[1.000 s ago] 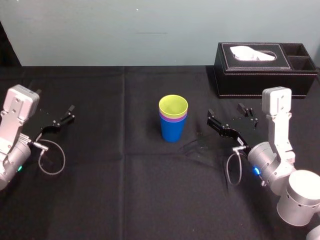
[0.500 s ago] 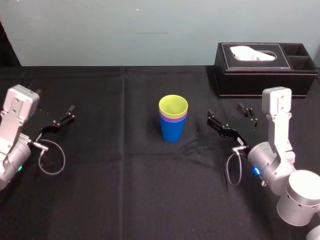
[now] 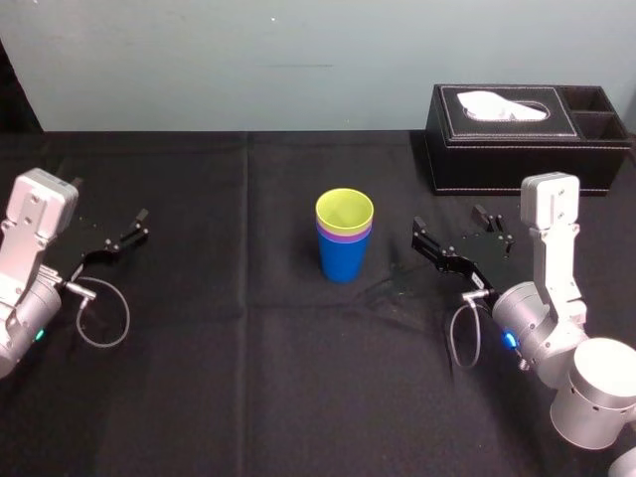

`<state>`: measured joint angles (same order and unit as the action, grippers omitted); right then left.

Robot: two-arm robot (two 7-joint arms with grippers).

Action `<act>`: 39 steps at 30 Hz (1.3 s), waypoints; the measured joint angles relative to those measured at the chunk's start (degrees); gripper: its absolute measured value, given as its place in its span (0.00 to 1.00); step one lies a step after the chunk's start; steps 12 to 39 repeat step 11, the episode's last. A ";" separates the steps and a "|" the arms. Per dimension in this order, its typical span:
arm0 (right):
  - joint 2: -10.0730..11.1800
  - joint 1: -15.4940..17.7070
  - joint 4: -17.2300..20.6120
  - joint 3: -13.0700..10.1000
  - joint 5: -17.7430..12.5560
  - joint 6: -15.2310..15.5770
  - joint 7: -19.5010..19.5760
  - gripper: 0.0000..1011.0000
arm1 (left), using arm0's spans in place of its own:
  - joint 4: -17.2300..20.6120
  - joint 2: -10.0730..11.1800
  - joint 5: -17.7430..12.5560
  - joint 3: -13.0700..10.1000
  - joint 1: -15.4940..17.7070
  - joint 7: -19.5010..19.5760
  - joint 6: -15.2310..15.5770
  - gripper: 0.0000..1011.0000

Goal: Stack the three plastic cups sequentially using one hand.

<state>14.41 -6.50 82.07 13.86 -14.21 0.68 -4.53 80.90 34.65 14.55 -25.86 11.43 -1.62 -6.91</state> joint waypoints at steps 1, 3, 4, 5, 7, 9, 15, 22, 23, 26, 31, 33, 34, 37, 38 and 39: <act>0.00 0.00 0.00 0.00 0.00 0.00 0.00 0.99 | 0.00 0.00 0.00 0.00 0.00 0.00 0.00 1.00; 0.00 0.00 0.00 0.00 0.00 0.00 -0.01 0.99 | 0.00 0.00 0.00 0.00 0.00 0.00 0.00 1.00; 0.00 0.00 0.00 0.00 0.00 0.00 0.00 0.99 | 0.00 0.00 0.00 0.00 0.00 0.00 0.00 1.00; 0.00 0.00 0.00 0.00 0.00 0.00 0.00 0.99 | 0.00 0.00 0.00 0.00 0.00 0.00 0.00 1.00; 0.00 0.00 0.00 0.00 0.00 0.00 0.00 0.99 | 0.00 0.00 0.00 0.00 0.00 0.00 0.00 1.00; 0.00 0.00 0.00 0.00 0.00 0.00 0.00 0.99 | 0.00 0.00 0.00 0.00 0.00 0.00 0.00 1.00; 0.00 0.00 0.00 0.00 0.00 0.00 0.00 0.99 | 0.00 0.00 0.00 0.00 0.00 0.00 0.00 1.00; 0.00 0.00 0.00 0.00 0.00 0.00 0.00 0.99 | 0.00 0.00 0.00 0.00 0.00 0.00 0.00 1.00; 0.00 0.00 0.00 0.00 0.00 0.00 0.00 0.99 | 0.00 0.00 0.00 0.00 0.00 0.00 0.00 1.00; 0.00 0.00 0.00 0.00 0.00 0.00 0.00 0.99 | 0.00 0.00 0.00 0.00 0.00 0.00 0.00 1.00; 0.00 0.00 0.00 0.00 0.00 0.00 0.00 0.99 | 0.00 0.00 0.00 0.00 0.00 0.00 0.00 1.00; 0.00 0.00 0.00 0.00 0.00 0.00 0.00 0.99 | 0.00 0.00 0.00 0.00 0.00 0.00 0.00 1.00; 0.00 0.00 0.00 0.00 0.00 0.00 0.00 0.99 | 0.00 0.00 0.00 0.00 0.00 0.00 0.00 1.00; 0.00 0.00 0.00 0.00 0.00 0.00 0.00 0.99 | 0.00 0.00 0.00 0.00 0.00 0.00 0.00 1.00; 0.00 0.00 0.00 0.00 0.00 0.00 0.00 0.99 | 0.00 0.00 0.00 0.00 0.00 0.00 0.00 1.00; 0.00 0.00 0.00 0.00 0.00 0.00 0.00 0.99 | 0.00 0.00 0.00 0.00 0.00 0.00 0.00 1.00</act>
